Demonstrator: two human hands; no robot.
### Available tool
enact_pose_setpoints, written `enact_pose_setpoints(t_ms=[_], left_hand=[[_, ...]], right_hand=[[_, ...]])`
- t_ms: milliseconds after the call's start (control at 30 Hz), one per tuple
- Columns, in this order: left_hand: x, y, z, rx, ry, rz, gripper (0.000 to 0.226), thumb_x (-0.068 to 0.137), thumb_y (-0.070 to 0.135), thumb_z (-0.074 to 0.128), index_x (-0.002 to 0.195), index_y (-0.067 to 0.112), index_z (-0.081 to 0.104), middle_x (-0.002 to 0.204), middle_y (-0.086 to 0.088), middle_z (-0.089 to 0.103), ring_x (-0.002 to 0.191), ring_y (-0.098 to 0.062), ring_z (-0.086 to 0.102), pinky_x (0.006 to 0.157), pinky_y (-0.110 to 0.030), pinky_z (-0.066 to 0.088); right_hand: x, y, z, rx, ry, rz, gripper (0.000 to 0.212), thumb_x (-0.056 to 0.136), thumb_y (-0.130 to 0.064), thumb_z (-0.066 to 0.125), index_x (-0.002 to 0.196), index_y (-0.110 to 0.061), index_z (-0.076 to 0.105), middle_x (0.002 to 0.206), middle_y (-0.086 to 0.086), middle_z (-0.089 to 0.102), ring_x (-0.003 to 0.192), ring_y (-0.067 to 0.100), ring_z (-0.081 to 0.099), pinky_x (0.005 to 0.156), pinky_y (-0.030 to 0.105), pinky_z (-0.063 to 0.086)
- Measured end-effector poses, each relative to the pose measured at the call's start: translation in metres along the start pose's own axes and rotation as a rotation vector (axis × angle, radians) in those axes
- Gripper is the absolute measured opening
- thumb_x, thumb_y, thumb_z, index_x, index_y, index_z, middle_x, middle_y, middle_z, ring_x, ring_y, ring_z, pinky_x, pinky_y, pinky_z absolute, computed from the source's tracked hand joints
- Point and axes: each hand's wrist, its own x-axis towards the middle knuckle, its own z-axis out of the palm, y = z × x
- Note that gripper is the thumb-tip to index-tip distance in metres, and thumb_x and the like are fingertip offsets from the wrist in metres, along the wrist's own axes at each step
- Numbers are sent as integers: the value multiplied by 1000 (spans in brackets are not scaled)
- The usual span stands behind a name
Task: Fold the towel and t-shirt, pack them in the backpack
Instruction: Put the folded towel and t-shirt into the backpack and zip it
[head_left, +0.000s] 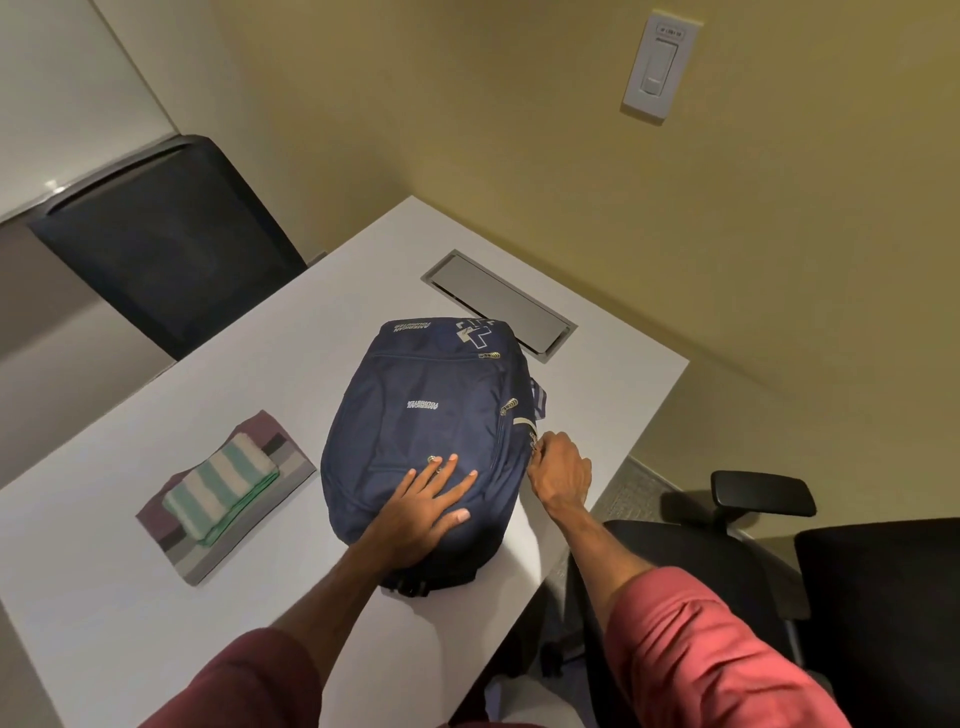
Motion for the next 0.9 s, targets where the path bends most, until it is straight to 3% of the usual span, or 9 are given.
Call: enact_pose_setpoints(t_ms=[233, 433, 533, 633, 833, 900], left_hand=[[1, 7, -6, -14, -58, -73, 60, 113, 63, 12, 166, 50, -13, 177, 8, -18, 164, -20, -16, 134, -49, -4], [-6, 18, -14, 13, -27, -107, 63, 113, 62, 13, 169, 43, -7, 179, 2, -11, 166, -24, -8, 132, -48, -3], [-13, 21, -10, -34, 22, -101, 63, 114, 60, 17, 170, 40, -1, 180, 2, -4, 167, -24, -3, 133, -48, 1], [-24, 18, -5, -46, 56, -96, 61, 114, 58, 17, 171, 39, 3, 180, 3, -1, 167, -21, 0, 135, -51, 8], [-48, 4, -1, -101, 92, -113, 63, 112, 56, 12, 171, 36, 2, 179, 12, 3, 166, -15, 3, 135, -48, 8], [-54, -1, 2, -113, 108, -110, 68, 109, 59, 1, 172, 34, 3, 179, 12, 6, 166, -14, 4, 135, -47, 9]], right_hand=[[-29, 0, -5, 14, 33, -29, 13, 105, -16, 59, 92, -19, 59, 93, -3, 53, 83, 21, 56, 82, 39, 40], [-64, -7, -2, 62, 52, -56, 16, 106, -17, 54, 90, -19, 58, 92, -3, 54, 82, 21, 55, 84, 40, 42], [-82, -6, 5, 73, 58, -71, 18, 105, -21, 54, 88, -20, 59, 90, -3, 59, 80, 21, 59, 84, 42, 49], [-97, -8, 11, 99, 78, -88, 19, 105, -21, 52, 87, -20, 58, 87, -4, 58, 79, 21, 58, 81, 41, 46], [-129, -22, 19, 108, 81, -129, 13, 99, -18, 57, 86, -21, 56, 84, -5, 56, 76, 19, 56, 77, 42, 50], [-141, -28, 25, 114, 84, -153, 14, 97, -19, 59, 84, -21, 54, 82, -5, 55, 72, 19, 55, 72, 42, 52]])
